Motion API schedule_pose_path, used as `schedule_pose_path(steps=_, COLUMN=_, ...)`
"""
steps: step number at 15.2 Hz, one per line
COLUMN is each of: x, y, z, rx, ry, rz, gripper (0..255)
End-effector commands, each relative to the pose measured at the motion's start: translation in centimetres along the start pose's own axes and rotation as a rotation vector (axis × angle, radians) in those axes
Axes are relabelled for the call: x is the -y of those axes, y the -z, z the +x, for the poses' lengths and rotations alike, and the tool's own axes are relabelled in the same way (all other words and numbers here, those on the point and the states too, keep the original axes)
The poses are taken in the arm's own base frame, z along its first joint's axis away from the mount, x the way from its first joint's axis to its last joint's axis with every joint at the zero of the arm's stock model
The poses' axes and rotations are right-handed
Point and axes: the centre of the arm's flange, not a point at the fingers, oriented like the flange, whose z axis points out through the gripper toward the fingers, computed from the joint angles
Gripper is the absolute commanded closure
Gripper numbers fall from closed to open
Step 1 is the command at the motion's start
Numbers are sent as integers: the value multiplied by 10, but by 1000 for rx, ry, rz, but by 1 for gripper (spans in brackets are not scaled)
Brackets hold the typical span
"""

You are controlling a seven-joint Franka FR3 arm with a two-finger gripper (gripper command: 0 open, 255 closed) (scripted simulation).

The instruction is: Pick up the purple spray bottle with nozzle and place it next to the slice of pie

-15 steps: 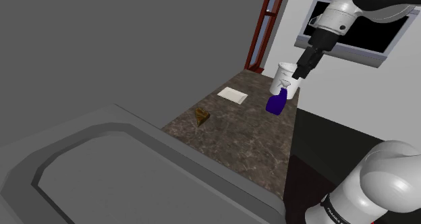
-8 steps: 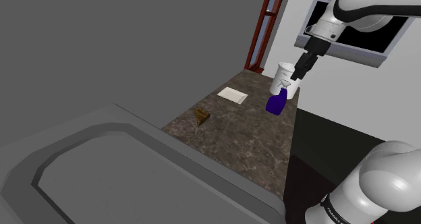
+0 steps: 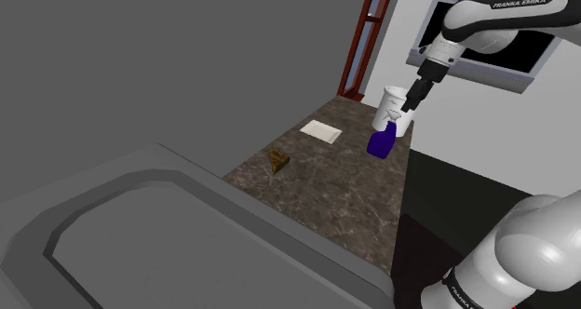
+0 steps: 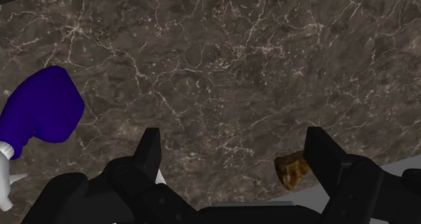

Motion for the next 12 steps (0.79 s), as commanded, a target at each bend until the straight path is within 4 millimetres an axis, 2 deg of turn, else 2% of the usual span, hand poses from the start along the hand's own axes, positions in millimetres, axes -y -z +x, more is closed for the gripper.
schedule_pose_path(steps=1, x=-24, y=-7, z=8, rx=1, ry=6, rz=-5, gripper=0)
schedule_pose_path(steps=12, x=-159, y=-38, z=42, rx=6, ry=32, rz=-23, gripper=0)
